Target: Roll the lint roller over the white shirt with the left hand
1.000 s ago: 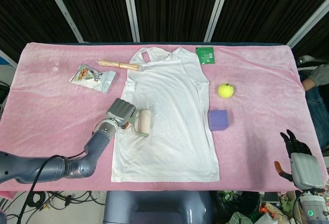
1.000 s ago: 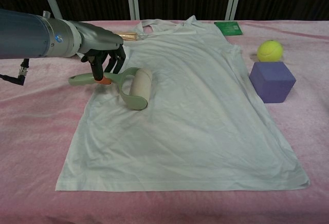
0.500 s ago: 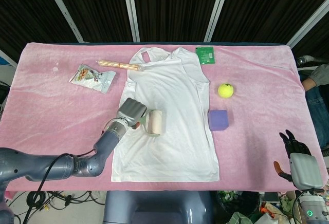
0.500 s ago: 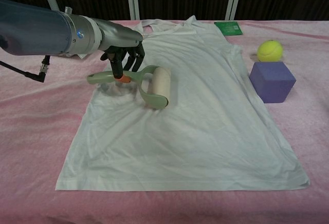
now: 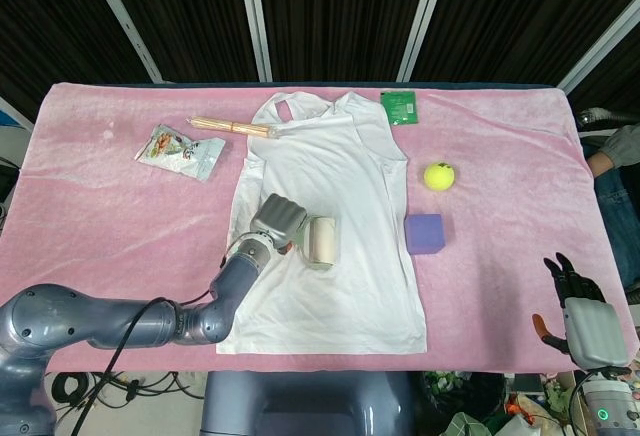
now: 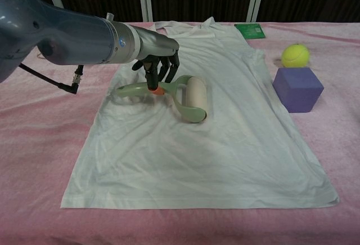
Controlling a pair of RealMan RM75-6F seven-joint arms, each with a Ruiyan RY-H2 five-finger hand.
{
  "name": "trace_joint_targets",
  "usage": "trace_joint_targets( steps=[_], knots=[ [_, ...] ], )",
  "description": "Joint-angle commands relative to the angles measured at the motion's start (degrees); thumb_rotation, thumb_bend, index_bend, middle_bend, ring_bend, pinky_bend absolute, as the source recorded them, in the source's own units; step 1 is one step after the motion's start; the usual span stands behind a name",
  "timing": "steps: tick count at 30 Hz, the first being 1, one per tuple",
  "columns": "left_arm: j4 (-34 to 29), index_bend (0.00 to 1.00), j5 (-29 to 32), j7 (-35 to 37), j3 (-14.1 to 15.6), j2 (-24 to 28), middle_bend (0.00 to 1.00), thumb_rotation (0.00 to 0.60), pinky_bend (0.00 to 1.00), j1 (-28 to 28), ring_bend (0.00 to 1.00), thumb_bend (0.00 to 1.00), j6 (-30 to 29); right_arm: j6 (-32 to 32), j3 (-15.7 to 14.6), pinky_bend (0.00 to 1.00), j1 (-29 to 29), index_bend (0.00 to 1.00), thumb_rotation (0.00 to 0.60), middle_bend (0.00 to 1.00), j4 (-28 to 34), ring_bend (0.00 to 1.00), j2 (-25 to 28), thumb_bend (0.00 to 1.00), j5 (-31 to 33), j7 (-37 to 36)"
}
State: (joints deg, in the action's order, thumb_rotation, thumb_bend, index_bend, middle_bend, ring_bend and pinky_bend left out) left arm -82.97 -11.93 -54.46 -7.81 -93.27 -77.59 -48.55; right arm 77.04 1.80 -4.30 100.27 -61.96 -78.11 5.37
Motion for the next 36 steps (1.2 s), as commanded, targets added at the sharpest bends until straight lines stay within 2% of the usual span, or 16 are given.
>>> trace_joint_targets(
  steps=[1,12,24,30,36],
  knots=[
    [1.2,0.68,1.8,-1.1,-0.1,-1.3,0.66,0.600,0.69,-1.3,0.52,0.56,-0.4,0.1,0.0,0.15,0.0,0.04,0.600,0.00,0.0,0.15,0.0,0.28,0.0,-0.1],
    [2.8,0.69,0.9,0.1,-2.9,-4.3,0.67,0.600,0.70,-3.5,0.52,0.56,-0.8,0.0,0.0,0.15,0.0,0.04,0.600,0.00,-0.1,0.15,0.0,0.28,0.0,-0.1],
    [6.4,0.69,6.4,-4.7,-3.7,-8.6,0.67,0.600,0.70,-8.0,0.52,0.56,-2.9,0.0,0.0,0.15,0.0,0.04,0.600,0.00,0.0,0.15,0.1,0.28,0.2,-0.4],
    [7.2,0.69,6.7,-5.9,-3.2,-9.5,0.67,0.600,0.70,-8.4,0.52,0.56,-3.2,-0.1,0.0,0.15,0.0,0.04,0.600,0.00,0.0,0.15,0.1,0.28,0.2,-0.4],
    [4.9,0.69,6.9,-7.1,-1.6,-7.3,0.67,0.600,0.70,-7.5,0.52,0.56,-4.0,-0.1,0.0,0.15,0.0,0.04,0.600,0.00,0.1,0.15,0.0,0.28,0.2,-0.3]
  ],
)
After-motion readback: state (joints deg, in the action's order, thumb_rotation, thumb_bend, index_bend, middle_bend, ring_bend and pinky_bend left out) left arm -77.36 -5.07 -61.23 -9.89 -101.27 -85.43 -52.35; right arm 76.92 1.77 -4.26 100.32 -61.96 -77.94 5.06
